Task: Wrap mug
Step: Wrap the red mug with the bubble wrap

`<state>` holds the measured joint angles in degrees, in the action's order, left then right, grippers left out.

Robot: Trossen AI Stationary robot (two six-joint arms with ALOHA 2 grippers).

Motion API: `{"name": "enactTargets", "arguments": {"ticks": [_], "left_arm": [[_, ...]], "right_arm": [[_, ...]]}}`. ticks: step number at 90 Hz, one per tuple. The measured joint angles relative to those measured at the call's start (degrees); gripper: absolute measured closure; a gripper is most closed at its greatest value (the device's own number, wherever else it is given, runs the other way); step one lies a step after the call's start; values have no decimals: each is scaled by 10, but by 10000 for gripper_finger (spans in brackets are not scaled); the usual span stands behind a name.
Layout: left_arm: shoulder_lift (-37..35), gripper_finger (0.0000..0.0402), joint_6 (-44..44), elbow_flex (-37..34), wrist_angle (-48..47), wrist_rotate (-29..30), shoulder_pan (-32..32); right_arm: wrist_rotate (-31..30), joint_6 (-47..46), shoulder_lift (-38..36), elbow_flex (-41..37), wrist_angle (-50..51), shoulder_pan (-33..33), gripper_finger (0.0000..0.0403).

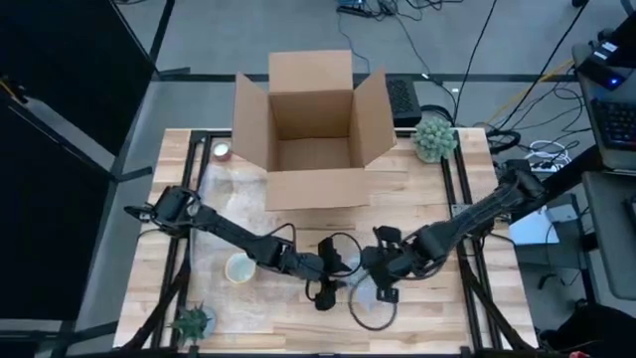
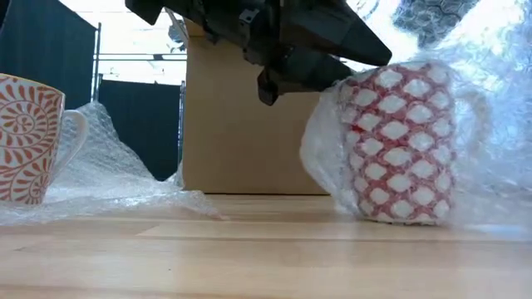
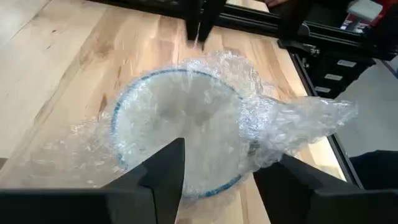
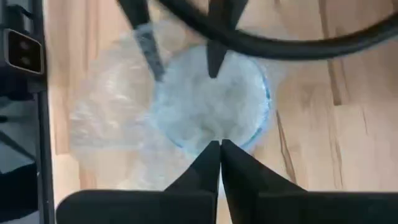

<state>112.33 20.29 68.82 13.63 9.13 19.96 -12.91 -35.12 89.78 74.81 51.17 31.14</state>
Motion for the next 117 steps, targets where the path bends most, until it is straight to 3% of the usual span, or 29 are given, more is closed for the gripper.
{"name": "enactTargets", "arguments": {"ticks": [15, 34, 52, 74, 117], "left_arm": [[0, 231, 3, 0, 0, 0, 0], [0, 231, 3, 0, 0, 0, 0], [0, 231, 3, 0, 0, 0, 0], [0, 231, 3, 0, 1, -2, 0], [0, 231, 5, -1, 8, -4, 0]], "right_arm": [[-37, 26, 3, 0, -79, 23, 403], [-39, 73, 29, 1, -159, 16, 403], [-24, 84, 77, 1, -148, -10, 403], [-10, 56, 110, 2, -45, -26, 403], [87, 100, 206, 7, -88, -72, 403]]}}
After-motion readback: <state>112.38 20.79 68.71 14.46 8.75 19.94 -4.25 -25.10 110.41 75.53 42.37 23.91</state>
